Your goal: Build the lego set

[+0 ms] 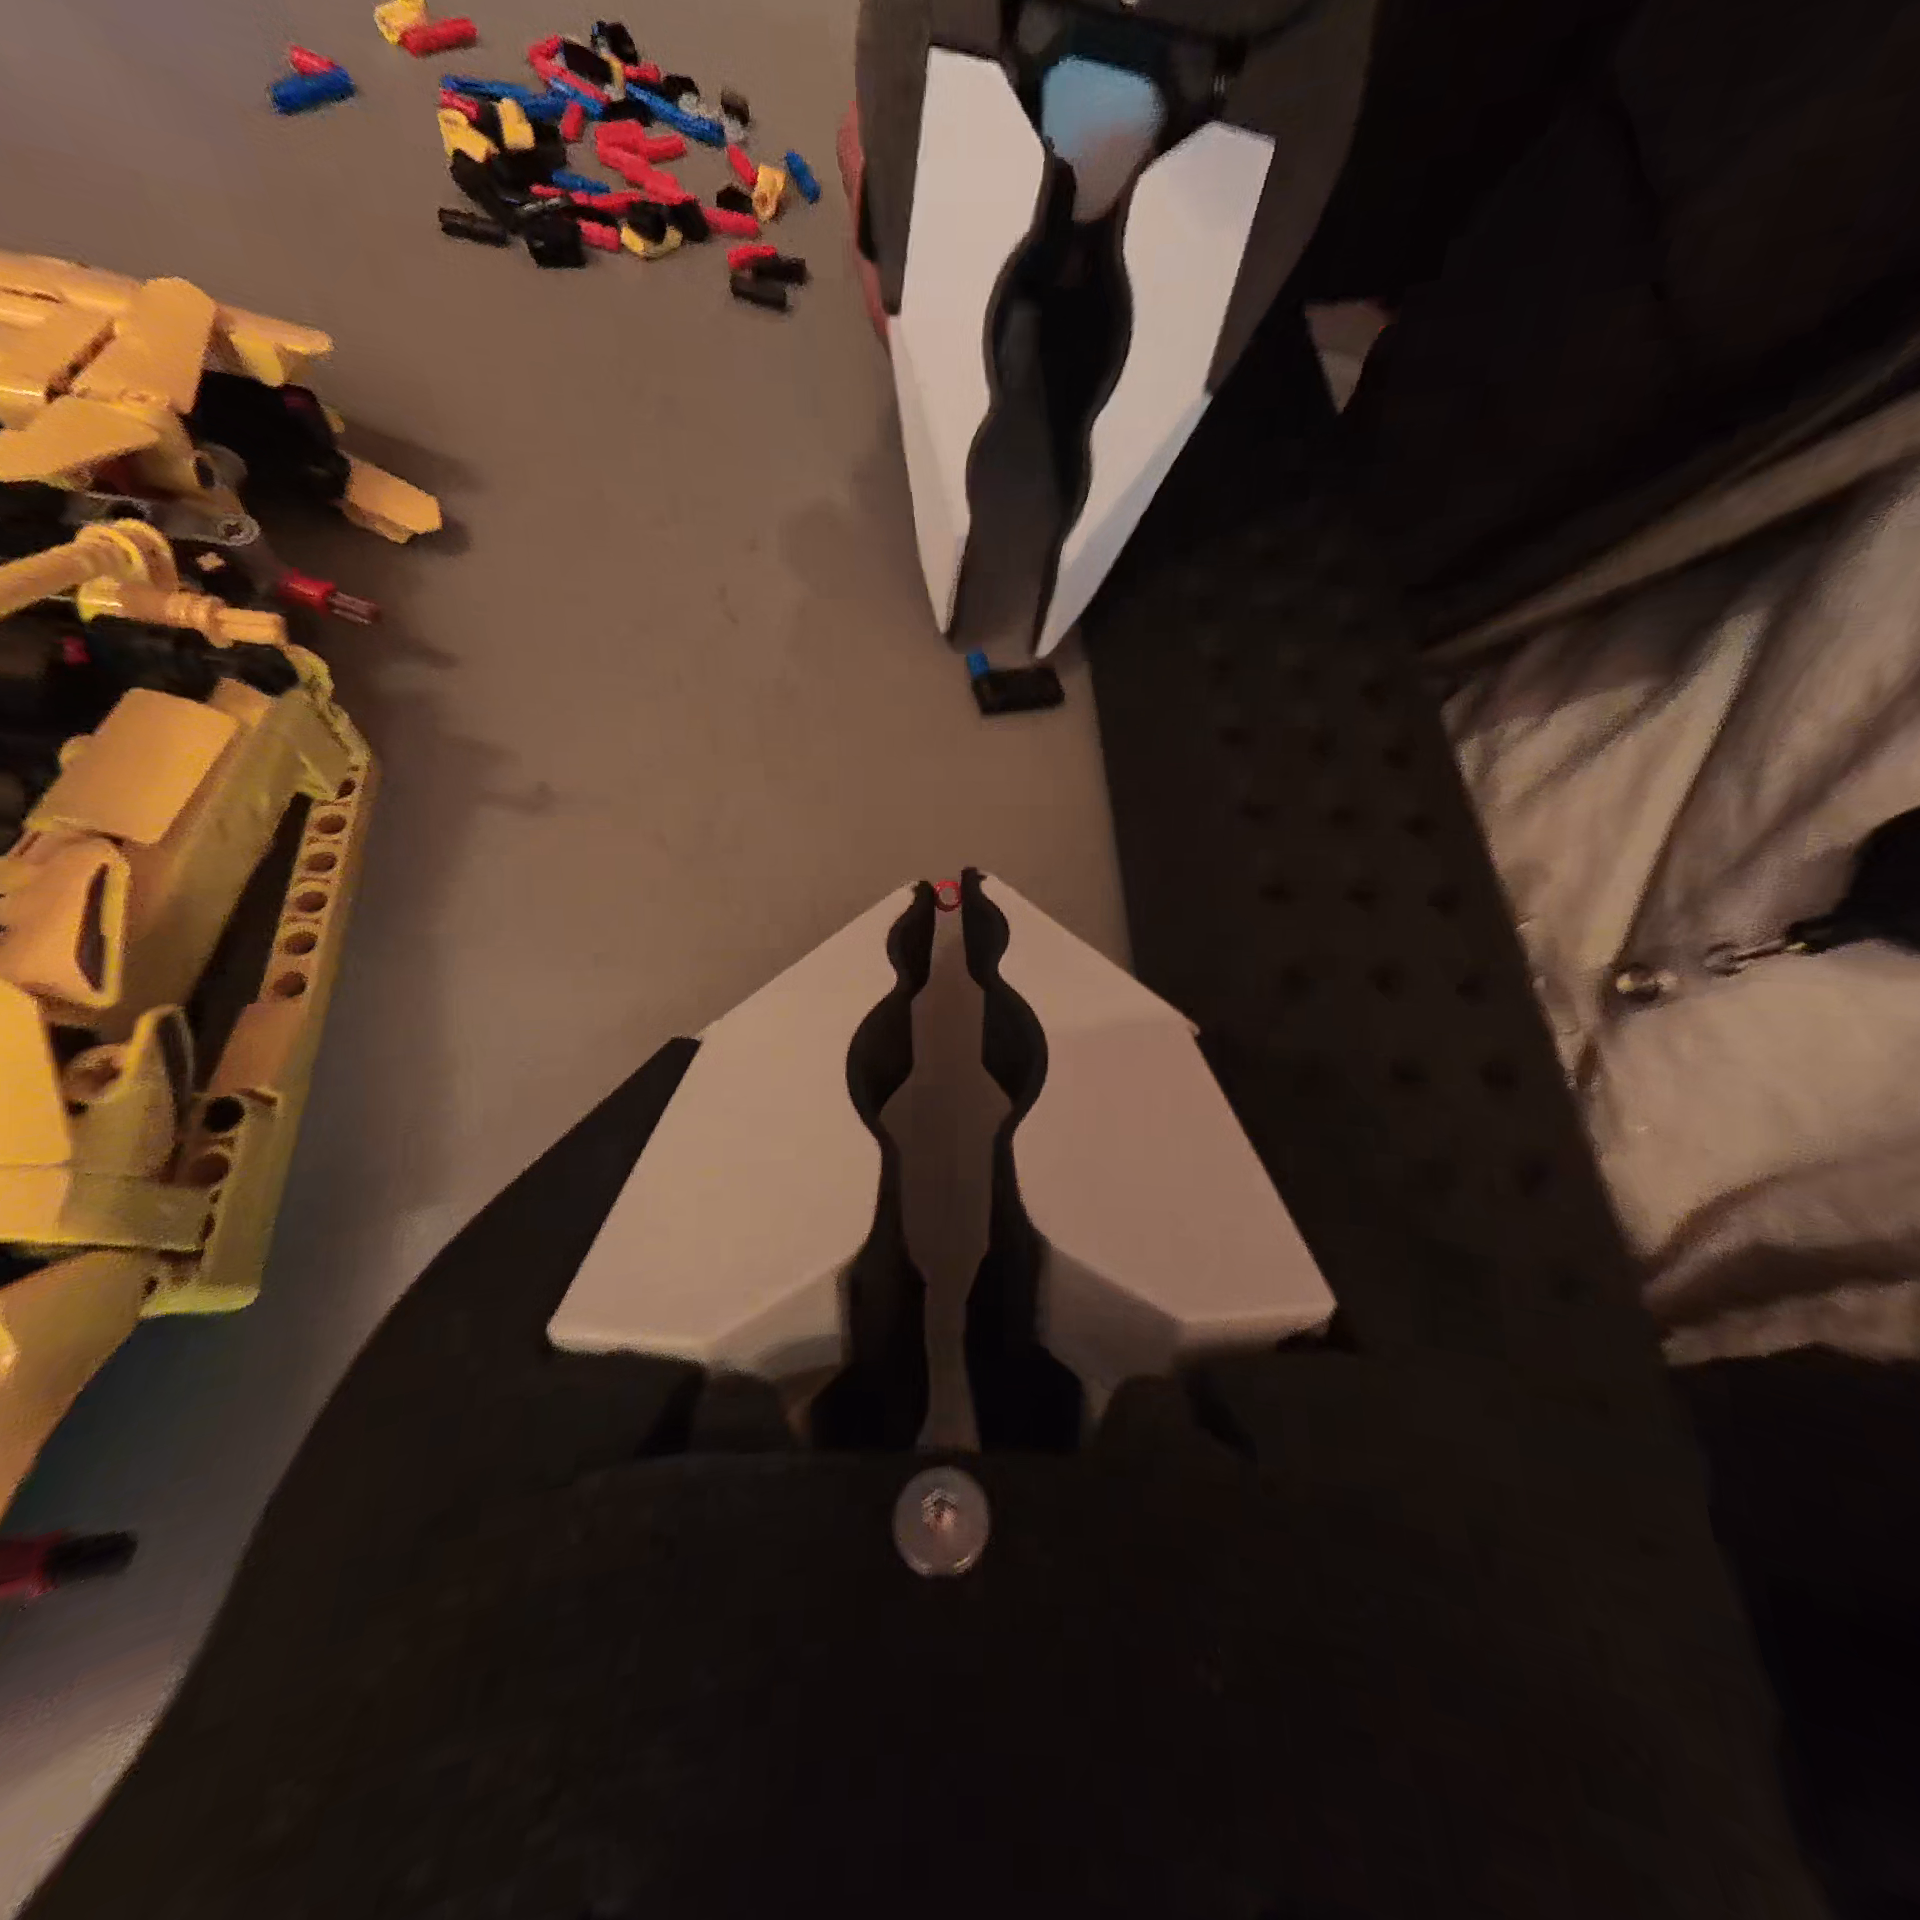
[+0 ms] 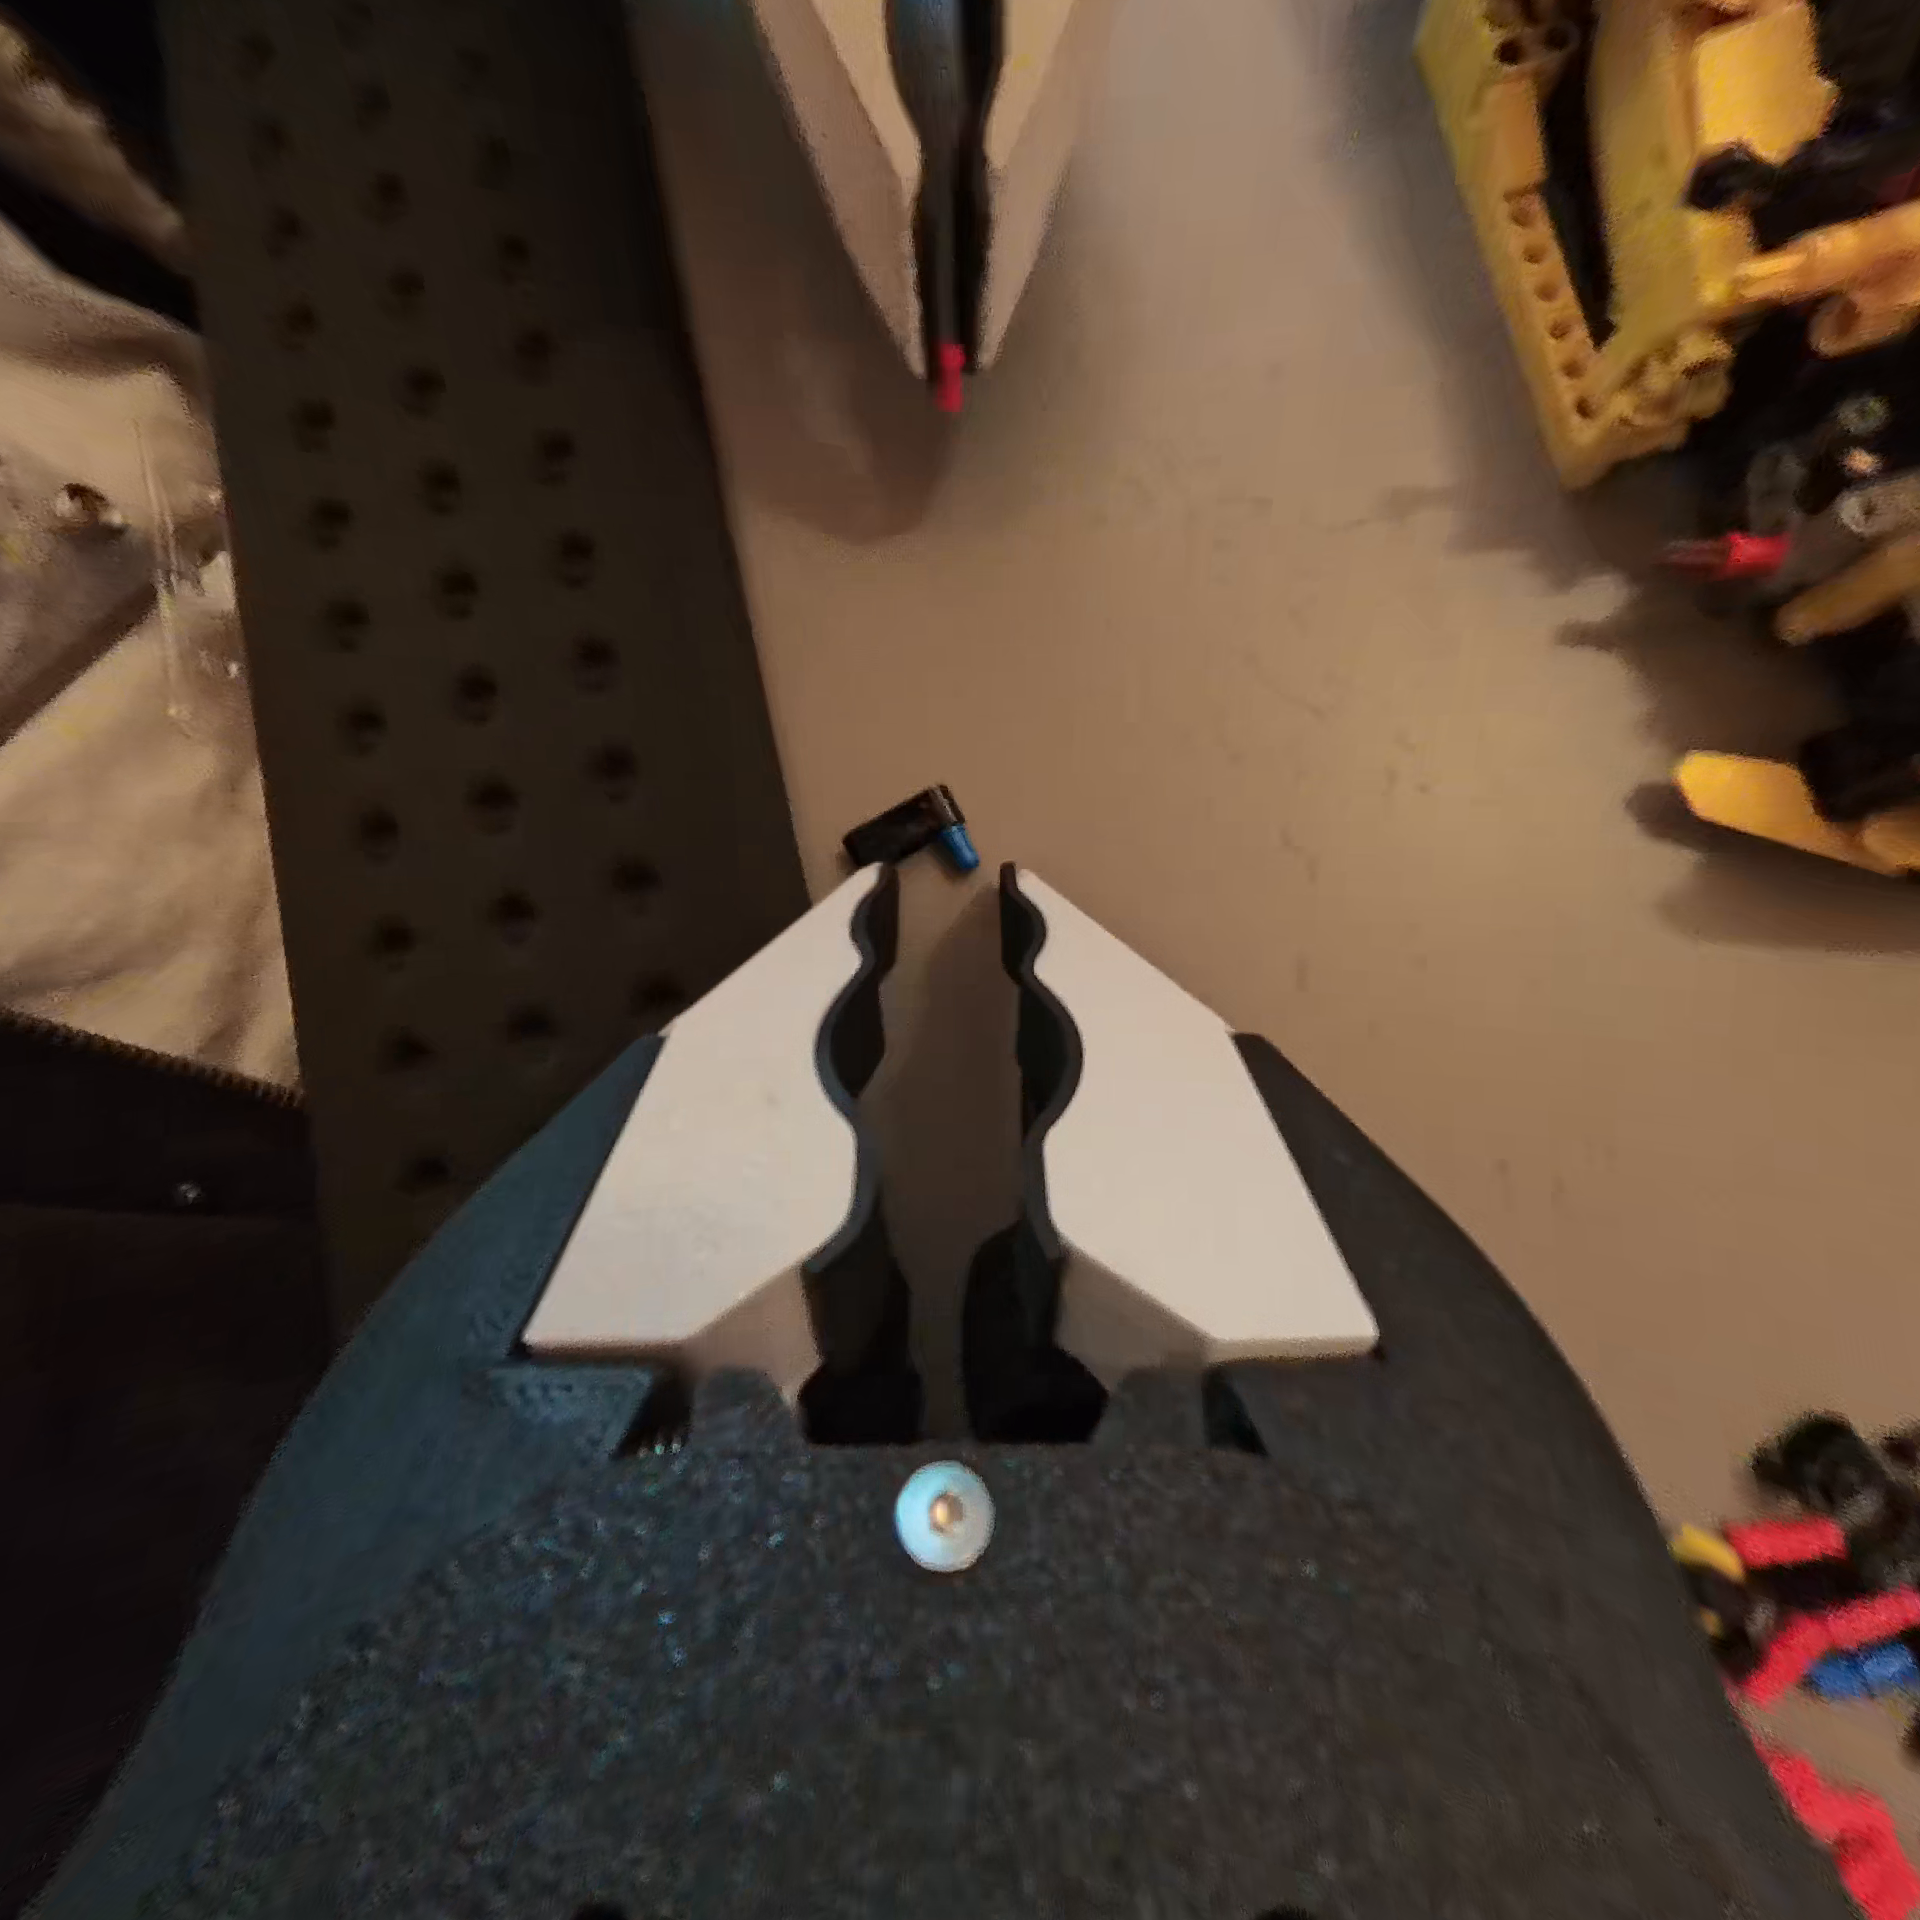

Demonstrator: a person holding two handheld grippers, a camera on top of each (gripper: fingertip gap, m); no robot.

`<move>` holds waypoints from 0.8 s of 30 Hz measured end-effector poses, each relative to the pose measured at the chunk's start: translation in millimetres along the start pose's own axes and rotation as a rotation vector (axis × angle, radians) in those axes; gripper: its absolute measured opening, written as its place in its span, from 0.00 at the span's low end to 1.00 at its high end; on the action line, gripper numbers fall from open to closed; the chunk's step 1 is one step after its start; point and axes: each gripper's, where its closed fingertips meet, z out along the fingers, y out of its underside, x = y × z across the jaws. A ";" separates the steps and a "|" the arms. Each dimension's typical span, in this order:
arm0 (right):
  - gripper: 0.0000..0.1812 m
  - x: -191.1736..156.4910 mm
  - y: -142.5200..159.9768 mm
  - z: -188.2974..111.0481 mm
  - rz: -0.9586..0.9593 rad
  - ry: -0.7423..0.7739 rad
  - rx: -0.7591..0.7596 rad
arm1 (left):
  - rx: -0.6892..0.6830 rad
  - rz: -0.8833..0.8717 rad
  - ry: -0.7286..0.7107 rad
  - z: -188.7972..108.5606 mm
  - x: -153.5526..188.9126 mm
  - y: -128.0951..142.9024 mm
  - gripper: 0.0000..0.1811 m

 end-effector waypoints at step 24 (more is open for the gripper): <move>0.01 -0.1 -72.5 -19.1 0.642 -0.569 0.404 | -0.083 0.416 -0.197 -6.4 6.2 -9.8 0.14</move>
